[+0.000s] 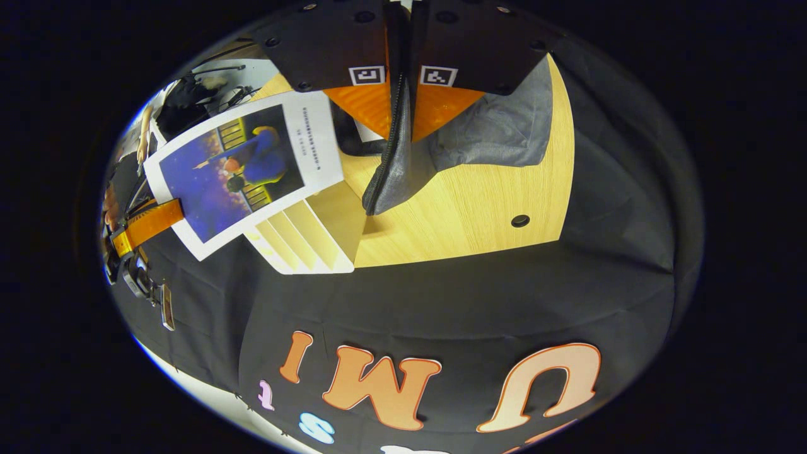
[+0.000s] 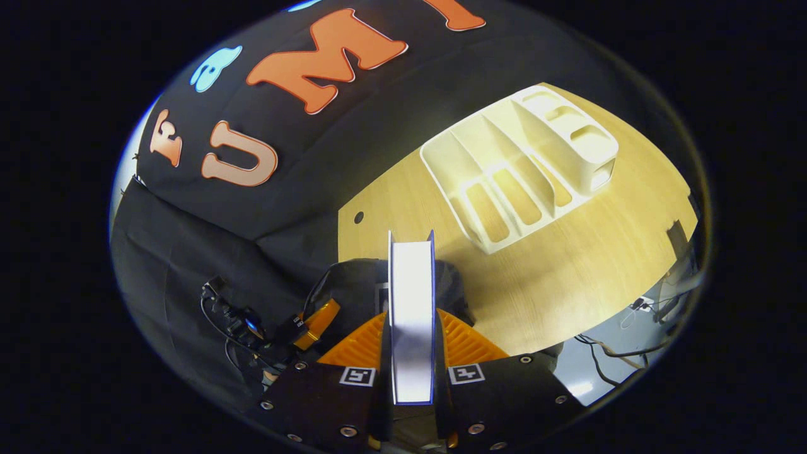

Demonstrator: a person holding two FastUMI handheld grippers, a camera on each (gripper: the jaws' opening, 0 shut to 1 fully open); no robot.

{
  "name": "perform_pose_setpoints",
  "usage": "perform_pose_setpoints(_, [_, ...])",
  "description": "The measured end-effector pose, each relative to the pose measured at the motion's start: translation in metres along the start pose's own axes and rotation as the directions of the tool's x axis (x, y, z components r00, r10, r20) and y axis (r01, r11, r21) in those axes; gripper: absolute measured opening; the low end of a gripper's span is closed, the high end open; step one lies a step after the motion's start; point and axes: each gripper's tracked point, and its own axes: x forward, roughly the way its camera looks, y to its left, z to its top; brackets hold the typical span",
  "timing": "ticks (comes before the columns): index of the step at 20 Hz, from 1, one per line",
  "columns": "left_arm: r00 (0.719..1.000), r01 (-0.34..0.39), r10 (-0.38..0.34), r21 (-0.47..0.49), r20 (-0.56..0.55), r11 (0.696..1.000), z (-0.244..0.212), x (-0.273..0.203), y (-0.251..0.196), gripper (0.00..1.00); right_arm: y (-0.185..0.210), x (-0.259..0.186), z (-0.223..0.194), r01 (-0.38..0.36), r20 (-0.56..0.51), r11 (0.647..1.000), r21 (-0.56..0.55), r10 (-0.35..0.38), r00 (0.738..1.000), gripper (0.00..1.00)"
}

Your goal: Open the schoolbag, grab two books from the bookshelf and put them into the schoolbag.

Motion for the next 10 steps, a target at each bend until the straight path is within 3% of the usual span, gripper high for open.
perform_pose_setpoints(10, [1.0,-0.021,0.021,-0.017,0.0,1.0,0.003,0.001,-0.002,0.07,0.026,0.088,-0.035,-0.136,-0.09,0.989,0.05,0.14,0.986,0.28])
